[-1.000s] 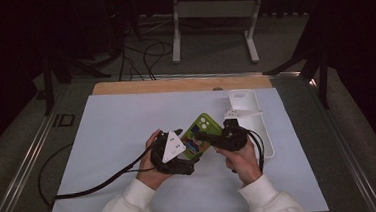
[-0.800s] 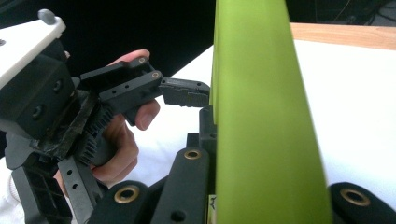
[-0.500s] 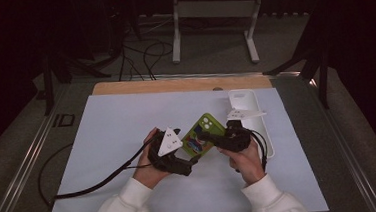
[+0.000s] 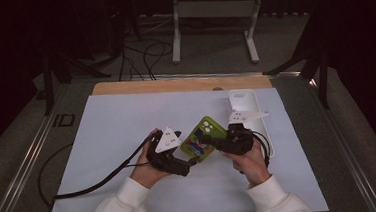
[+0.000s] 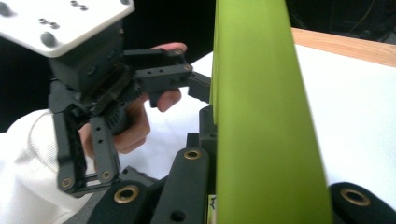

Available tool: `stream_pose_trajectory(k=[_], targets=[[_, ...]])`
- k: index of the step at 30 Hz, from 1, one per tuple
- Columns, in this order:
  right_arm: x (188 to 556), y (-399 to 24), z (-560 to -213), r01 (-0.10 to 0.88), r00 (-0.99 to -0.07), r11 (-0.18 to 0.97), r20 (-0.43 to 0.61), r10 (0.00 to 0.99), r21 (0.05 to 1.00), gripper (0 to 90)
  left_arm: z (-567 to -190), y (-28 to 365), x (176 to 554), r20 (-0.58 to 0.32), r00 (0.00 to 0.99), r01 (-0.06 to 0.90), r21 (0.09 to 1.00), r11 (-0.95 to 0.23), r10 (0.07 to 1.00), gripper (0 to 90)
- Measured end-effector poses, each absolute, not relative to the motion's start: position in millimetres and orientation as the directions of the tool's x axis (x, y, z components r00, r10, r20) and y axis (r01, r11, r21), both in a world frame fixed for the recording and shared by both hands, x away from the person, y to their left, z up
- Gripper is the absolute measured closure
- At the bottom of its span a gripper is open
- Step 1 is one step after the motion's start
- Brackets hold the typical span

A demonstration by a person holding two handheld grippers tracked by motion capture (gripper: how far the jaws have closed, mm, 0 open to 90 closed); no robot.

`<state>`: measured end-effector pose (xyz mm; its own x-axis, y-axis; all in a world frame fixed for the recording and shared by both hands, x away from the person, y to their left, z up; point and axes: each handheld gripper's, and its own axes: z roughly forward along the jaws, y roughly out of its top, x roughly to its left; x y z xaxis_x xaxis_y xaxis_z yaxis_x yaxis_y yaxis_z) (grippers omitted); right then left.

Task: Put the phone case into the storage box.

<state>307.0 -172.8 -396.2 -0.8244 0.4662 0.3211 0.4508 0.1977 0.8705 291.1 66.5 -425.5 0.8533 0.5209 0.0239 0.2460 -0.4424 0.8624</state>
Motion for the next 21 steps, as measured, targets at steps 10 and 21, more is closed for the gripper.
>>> stream_pose_trajectory(k=[10,21], targets=[[302.7,-177.2,-391.5,0.418,-0.856,0.210,0.306,0.417,0.884,88.8,-427.8,69.2,293.8,-0.018,0.868,0.267,0.860,-0.436,0.496,8.5],[301.7,-178.4,-388.1,0.395,-0.882,0.229,0.297,0.366,0.890,88.8,-426.7,69.5,293.4,-0.049,0.895,0.261,0.864,-0.431,0.443,15.4]])
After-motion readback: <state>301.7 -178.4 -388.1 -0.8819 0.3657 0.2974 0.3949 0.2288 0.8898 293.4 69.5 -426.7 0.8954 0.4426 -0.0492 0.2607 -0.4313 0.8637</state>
